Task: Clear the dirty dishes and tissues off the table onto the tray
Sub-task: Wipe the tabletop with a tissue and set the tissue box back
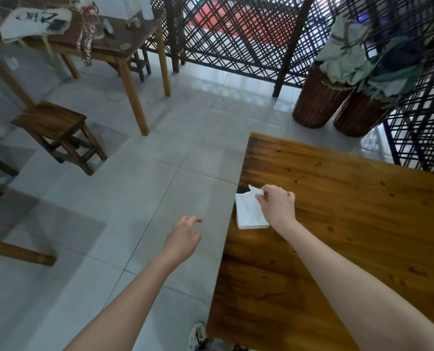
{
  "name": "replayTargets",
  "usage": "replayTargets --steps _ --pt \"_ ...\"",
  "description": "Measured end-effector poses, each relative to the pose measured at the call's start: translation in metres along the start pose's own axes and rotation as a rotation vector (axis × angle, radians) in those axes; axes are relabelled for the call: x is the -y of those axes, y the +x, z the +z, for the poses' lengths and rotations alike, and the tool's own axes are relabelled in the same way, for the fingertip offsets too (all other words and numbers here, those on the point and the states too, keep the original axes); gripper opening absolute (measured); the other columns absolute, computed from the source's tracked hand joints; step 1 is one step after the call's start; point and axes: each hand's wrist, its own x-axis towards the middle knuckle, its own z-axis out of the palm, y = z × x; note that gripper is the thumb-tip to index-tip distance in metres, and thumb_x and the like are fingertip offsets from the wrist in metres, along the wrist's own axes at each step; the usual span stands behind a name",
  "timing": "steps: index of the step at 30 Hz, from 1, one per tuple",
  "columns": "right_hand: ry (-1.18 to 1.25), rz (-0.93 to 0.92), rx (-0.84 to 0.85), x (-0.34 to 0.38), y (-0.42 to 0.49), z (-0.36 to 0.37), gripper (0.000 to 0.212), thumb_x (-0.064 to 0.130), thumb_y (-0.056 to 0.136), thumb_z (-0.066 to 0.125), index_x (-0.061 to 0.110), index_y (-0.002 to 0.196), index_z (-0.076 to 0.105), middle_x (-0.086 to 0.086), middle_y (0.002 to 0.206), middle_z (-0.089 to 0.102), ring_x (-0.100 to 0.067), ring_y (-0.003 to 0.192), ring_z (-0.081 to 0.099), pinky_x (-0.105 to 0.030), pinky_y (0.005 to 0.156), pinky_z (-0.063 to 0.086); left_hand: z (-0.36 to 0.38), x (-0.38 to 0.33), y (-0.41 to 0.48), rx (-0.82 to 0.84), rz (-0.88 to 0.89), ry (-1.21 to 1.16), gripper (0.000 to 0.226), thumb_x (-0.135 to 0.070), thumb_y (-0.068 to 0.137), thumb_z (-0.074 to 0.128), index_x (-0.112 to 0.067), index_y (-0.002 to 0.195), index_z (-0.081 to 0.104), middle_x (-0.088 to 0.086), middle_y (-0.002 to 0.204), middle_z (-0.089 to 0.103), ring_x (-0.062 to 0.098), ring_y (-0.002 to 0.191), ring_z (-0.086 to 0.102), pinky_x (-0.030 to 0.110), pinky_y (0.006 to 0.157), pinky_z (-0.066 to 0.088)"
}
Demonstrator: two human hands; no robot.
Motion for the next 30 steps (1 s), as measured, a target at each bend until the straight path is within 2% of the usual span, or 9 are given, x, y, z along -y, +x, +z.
replayTargets --steps 5,11,14,19,24,30 --pt "0.029 0.032 0.045 -0.003 -0.007 -0.002 0.015 0.025 0.093 0.058 0.025 0.078 0.058 0.008 0.074 0.058 -0.01 0.074 0.052 -0.035 0.092 0.03 0.012 -0.014 0.011 0.013 0.044 -0.011 0.036 -0.02 0.095 0.054 -0.02 0.131 0.051 0.002 0.132 0.049 0.021 0.119 0.05 0.036 0.099 0.042" --pt "0.061 0.072 0.146 -0.01 -0.009 0.006 0.005 0.026 0.093 0.058 0.024 0.091 0.062 0.01 0.08 0.057 -0.009 0.08 0.051 -0.038 0.102 0.028 0.043 -0.021 0.025 0.124 0.094 0.006 0.043 -0.021 0.095 0.054 -0.026 0.137 0.047 -0.002 0.141 0.046 0.018 0.128 0.043 0.032 0.106 0.037" --pt "0.085 0.094 0.199 -0.011 -0.006 0.011 0.008 0.026 0.093 0.058 0.023 0.099 0.063 0.008 0.087 0.059 -0.007 0.082 0.049 -0.038 0.104 0.027 0.059 -0.026 0.034 0.172 0.107 -0.006 0.048 -0.023 0.095 0.055 -0.03 0.141 0.043 -0.004 0.148 0.039 0.018 0.134 0.038 0.035 0.11 0.034" --pt "0.119 0.131 0.234 -0.011 -0.004 0.013 0.012 0.027 0.093 0.059 0.021 0.103 0.062 0.009 0.086 0.056 -0.01 0.085 0.052 -0.038 0.102 0.036 0.079 -0.033 0.048 0.232 0.14 -0.007 0.051 -0.023 0.096 0.054 -0.032 0.144 0.04 -0.005 0.152 0.034 0.02 0.137 0.033 0.039 0.113 0.032" --pt "0.178 0.165 0.291 -0.011 -0.003 0.007 0.015 0.026 0.092 0.06 0.018 0.105 0.063 0.007 0.087 0.058 -0.014 0.089 0.057 -0.043 0.099 0.043 0.091 -0.036 0.054 0.198 0.161 0.08 0.047 -0.022 0.098 0.05 -0.034 0.142 0.041 -0.007 0.151 0.035 0.02 0.136 0.035 0.04 0.113 0.032" --pt "0.219 0.171 0.318 -0.011 0.003 -0.001 0.01 0.025 0.092 0.06 0.019 0.1 0.063 0.005 0.091 0.061 -0.015 0.091 0.057 -0.045 0.097 0.045 0.092 -0.036 0.057 0.134 0.19 0.184 0.043 -0.024 0.099 0.047 -0.035 0.14 0.044 -0.005 0.149 0.038 0.02 0.134 0.037 0.038 0.11 0.03"
